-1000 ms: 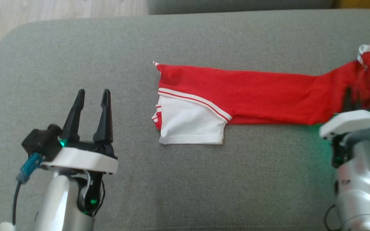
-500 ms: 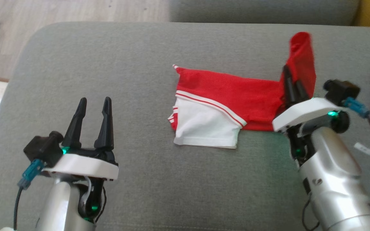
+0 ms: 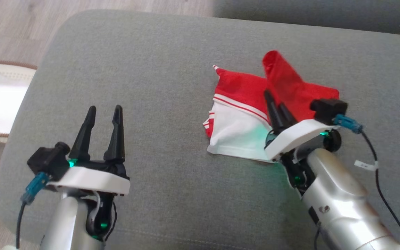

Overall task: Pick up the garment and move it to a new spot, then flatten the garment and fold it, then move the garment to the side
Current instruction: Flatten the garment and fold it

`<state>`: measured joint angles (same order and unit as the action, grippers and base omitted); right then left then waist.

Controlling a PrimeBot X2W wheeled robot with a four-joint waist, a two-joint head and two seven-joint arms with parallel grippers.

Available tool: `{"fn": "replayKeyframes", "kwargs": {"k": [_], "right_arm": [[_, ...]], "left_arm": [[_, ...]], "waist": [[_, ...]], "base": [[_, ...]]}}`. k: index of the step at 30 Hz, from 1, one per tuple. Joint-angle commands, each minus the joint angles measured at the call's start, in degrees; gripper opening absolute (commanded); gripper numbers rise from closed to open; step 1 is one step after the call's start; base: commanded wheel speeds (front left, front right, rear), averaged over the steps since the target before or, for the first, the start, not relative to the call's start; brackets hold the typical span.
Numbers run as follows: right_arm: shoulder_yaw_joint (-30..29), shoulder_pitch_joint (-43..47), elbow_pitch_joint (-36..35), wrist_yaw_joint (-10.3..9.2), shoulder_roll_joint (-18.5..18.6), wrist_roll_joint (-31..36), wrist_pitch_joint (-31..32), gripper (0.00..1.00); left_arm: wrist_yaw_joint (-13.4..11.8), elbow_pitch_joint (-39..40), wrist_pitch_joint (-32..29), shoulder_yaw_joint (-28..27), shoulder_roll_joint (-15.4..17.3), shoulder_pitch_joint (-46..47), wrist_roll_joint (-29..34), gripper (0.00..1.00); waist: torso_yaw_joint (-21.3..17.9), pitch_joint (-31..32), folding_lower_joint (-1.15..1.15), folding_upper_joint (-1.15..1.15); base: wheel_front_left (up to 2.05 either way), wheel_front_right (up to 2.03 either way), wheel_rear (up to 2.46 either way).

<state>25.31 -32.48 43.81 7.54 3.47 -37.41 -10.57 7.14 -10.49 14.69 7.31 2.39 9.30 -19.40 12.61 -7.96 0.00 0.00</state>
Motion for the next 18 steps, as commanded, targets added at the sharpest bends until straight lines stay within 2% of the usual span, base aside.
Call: {"fn": "replayKeyframes", "kwargs": {"k": [1,15,16,17,18], "right_arm": [[1.41,-2.59,-1.35,-0.05,-0.58,-0.68,-0.35,0.0],[15.08,-5.63,5.56,-0.05,-0.59,-10.72,-1.82,0.0],[16.32,-5.72,5.59,-0.05,-0.59,-11.1,-1.98,0.88],[17.28,-5.52,5.04,-0.05,-0.59,-12.35,-2.11,1.0],[18.98,-5.37,3.94,-0.05,-0.59,-13.42,-2.08,1.0]], "left_arm": [[0.35,1.78,0.3,-1.2,0.49,1.77,-0.27,1.0],[0.35,1.24,0.3,0.3,0.49,2.72,-1.02,1.0],[0.35,1.18,0.3,0.31,0.49,2.71,-1.0,1.0],[0.35,1.1,0.3,0.29,0.49,2.71,-0.96,1.0],[0.35,1.03,0.3,0.23,0.49,2.72,-0.92,1.0]], "waist": [[0.4,-0.3,0.0,0.0],[3.11,-1.59,0.0,0.0],[3.18,-1.58,0.0,0.0],[3.2,-1.54,0.0,0.0],[3.19,-1.51,0.0,0.0]], "base": [[0.0,0.0,0.0],[0.0,0.0,0.0],[0.0,0.0,0.0],[0.0,0.0,0.0],[0.0,0.0,0.0]]}}
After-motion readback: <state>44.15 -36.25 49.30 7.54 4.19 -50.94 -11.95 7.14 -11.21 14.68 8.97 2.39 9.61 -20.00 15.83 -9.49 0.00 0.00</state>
